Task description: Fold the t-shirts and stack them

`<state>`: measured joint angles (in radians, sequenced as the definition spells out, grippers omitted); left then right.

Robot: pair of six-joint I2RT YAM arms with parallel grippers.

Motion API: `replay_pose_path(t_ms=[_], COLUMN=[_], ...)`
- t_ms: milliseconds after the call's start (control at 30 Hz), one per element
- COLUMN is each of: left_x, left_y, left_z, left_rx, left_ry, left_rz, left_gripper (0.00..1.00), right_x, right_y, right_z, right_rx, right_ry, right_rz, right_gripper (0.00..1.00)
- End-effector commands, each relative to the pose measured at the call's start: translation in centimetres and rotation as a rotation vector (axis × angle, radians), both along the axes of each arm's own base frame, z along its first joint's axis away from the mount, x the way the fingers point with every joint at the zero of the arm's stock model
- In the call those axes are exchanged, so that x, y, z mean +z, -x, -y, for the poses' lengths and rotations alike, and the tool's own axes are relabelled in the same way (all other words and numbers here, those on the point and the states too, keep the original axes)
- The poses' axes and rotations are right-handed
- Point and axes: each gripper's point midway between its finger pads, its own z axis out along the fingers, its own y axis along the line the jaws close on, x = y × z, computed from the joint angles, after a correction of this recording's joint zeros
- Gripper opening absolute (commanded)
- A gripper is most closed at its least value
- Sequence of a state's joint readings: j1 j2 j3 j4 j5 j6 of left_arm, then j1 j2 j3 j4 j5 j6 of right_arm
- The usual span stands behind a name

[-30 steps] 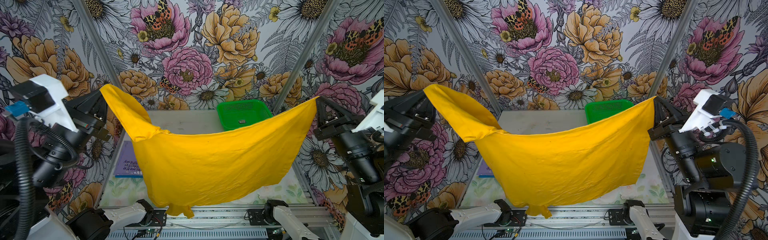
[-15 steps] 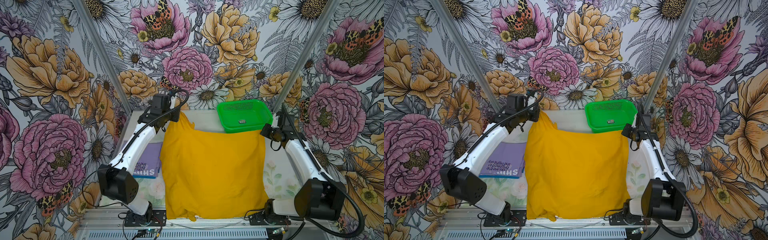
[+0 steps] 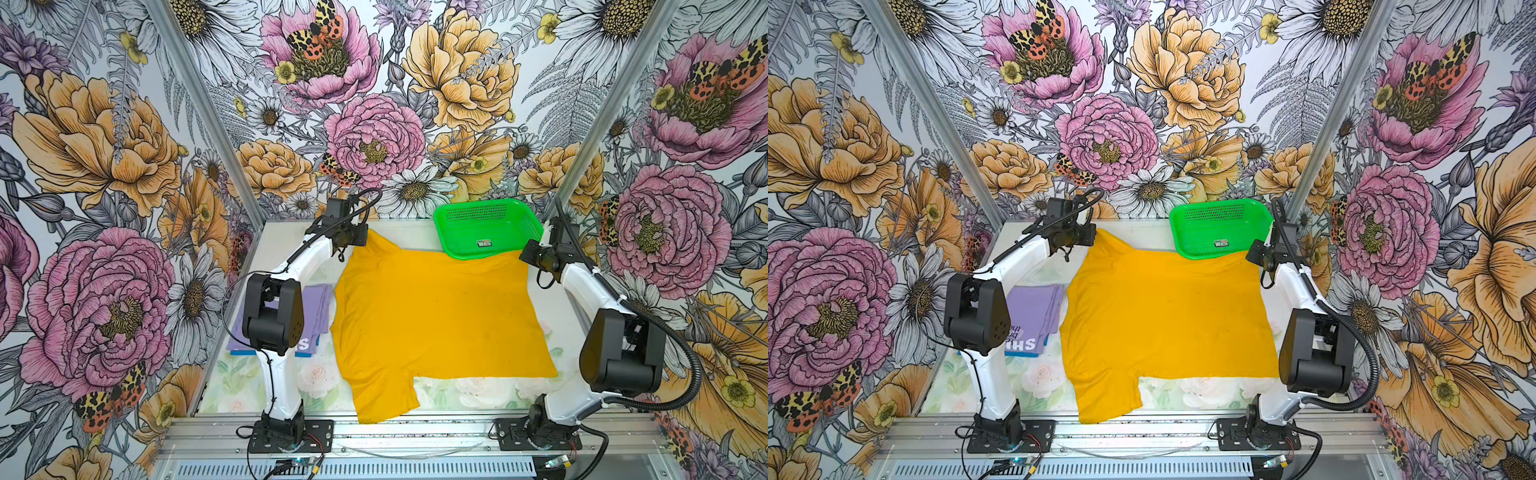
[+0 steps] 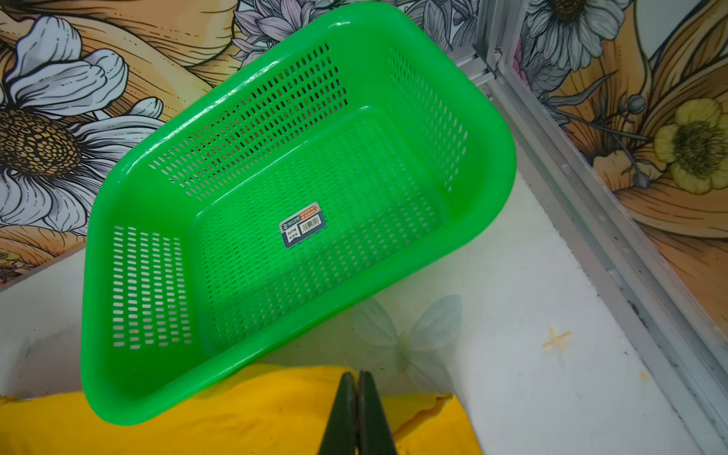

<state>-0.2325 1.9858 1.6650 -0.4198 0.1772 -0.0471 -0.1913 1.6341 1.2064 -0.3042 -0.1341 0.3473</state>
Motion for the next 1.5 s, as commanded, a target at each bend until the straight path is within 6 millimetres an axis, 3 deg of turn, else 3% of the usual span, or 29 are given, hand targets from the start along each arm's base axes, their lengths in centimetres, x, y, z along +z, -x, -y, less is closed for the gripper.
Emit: replay_pose_path(t_ms=[0,167,233,467,633,833,1033,1167,1467], left_x=[0.6,1.2,2.0,1.4,0.5,-1.8,-3.5,-4.2,-5.1], left_y=[-1.1,1.3,3.4,11.5,17.3,22.2,24.5,25.0,26.5], left_z=[0.4,-0.3,-0.2,2.1,3.0,3.0,2.5,1.0,1.0], left_rx=[-0.018,0.036,0.054,0.066,0.067,0.069,0.077,0.132,0.089], left_ry=[0.081,0.117,0.11,0.088,0.085,0.077,0.054,0.035,0.022], left_rz=[0.026,0.051,0.078,0.123,0.128,0.085,0.049,0.041,0.02], left_gripper=[0.0,0.0,0.0,0.0,0.0,0.0,0.0,0.0,0.0], right_x=[0.7,-0.1,-0.7,-3.4,-5.1,-5.0,-5.7,-6.6,-8.7], right_y=[-1.0,0.8,1.9,4.7,5.1,5.6,6.3,8.0,10.4], right_z=[0.8,0.6,0.7,2.7,3.6,3.3,2.8,2.8,3.0], right_rx=[-0.004,-0.012,-0.02,-0.08,-0.101,-0.105,-0.104,-0.147,-0.192], right_ry=[0.037,0.033,0.016,-0.041,-0.068,-0.086,-0.103,-0.099,-0.081], right_rz=[0.03,0.021,0.014,-0.032,-0.063,-0.016,-0.011,-0.016,-0.048], right_gripper=[0.0,0.0,0.0,0.0,0.0,0.0,0.0,0.0,0.0])
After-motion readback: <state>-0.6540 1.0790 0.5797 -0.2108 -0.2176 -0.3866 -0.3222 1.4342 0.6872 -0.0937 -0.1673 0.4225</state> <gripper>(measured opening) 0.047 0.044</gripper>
